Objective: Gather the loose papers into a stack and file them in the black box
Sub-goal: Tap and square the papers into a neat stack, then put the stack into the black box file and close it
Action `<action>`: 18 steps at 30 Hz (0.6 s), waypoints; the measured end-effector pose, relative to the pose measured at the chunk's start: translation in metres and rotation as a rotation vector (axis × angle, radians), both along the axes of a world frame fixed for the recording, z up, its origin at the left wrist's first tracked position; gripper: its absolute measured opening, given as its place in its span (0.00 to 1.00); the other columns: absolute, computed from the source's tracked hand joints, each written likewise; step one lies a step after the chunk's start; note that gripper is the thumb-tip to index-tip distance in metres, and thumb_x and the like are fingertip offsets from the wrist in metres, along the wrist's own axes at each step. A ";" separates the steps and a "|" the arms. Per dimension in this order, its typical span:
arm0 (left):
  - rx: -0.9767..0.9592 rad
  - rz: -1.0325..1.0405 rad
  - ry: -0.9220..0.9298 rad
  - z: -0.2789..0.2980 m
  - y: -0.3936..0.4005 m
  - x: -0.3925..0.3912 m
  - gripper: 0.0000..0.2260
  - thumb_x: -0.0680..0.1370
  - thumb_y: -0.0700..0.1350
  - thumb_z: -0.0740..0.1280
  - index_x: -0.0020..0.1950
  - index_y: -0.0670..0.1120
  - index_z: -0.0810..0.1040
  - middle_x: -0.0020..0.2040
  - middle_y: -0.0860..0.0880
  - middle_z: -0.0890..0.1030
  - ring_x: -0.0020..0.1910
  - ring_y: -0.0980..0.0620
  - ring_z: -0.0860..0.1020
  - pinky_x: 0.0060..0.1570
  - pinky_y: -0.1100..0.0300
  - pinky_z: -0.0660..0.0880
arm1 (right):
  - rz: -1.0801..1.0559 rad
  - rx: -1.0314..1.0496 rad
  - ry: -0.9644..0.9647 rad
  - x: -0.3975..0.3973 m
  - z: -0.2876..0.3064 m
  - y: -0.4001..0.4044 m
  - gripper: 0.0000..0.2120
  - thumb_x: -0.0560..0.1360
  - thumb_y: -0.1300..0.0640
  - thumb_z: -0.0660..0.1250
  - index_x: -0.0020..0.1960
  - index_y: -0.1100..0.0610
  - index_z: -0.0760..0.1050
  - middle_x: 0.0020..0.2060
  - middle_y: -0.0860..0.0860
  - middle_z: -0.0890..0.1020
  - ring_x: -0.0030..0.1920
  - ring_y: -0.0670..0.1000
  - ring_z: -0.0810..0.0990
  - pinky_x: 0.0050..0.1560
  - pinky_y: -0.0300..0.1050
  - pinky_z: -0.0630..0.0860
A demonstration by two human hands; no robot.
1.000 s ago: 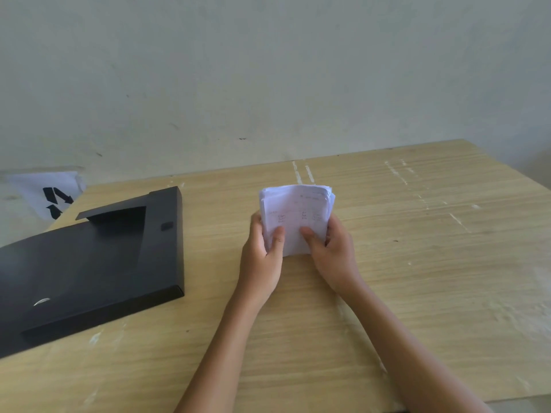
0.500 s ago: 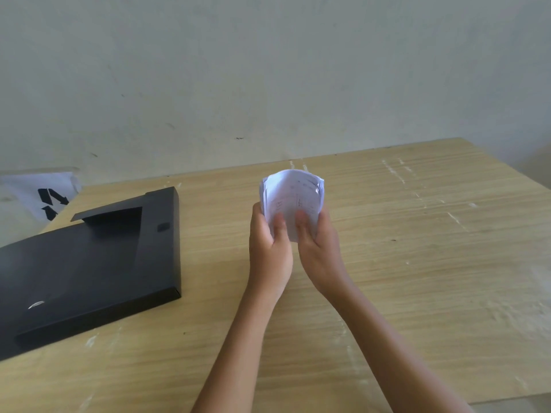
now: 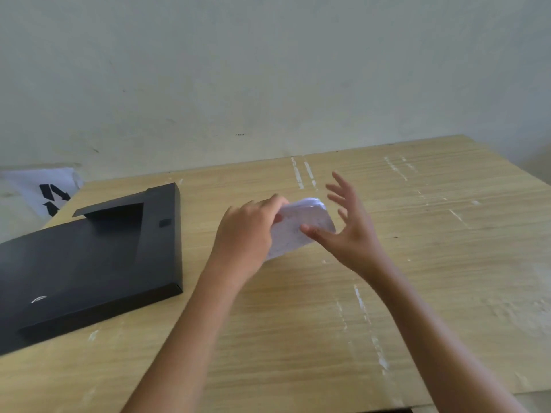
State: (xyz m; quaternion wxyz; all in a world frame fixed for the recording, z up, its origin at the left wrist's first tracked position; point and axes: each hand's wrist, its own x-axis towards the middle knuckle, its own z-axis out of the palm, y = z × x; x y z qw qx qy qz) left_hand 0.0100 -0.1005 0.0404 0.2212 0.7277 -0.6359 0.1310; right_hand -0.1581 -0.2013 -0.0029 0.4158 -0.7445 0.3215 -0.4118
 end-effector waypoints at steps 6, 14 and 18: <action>-0.001 -0.174 -0.208 0.004 -0.005 -0.007 0.12 0.78 0.43 0.68 0.58 0.57 0.78 0.46 0.58 0.83 0.45 0.51 0.79 0.41 0.56 0.65 | -0.047 -0.098 0.058 0.005 -0.008 -0.001 0.05 0.73 0.64 0.74 0.44 0.55 0.85 0.30 0.37 0.81 0.33 0.35 0.78 0.36 0.32 0.69; 0.099 -0.071 -0.294 -0.019 -0.013 -0.005 0.21 0.81 0.49 0.66 0.73 0.59 0.67 0.64 0.59 0.78 0.61 0.52 0.77 0.54 0.53 0.71 | -0.031 -0.022 -0.011 0.018 -0.037 0.016 0.07 0.77 0.63 0.70 0.50 0.53 0.85 0.40 0.40 0.86 0.43 0.37 0.83 0.44 0.31 0.74; 0.077 -0.068 -0.307 -0.016 -0.013 -0.002 0.14 0.82 0.45 0.64 0.66 0.59 0.70 0.53 0.58 0.81 0.52 0.53 0.79 0.48 0.55 0.68 | -0.027 0.060 -0.023 0.017 -0.030 0.012 0.09 0.76 0.65 0.70 0.51 0.53 0.84 0.41 0.43 0.86 0.42 0.39 0.83 0.42 0.29 0.73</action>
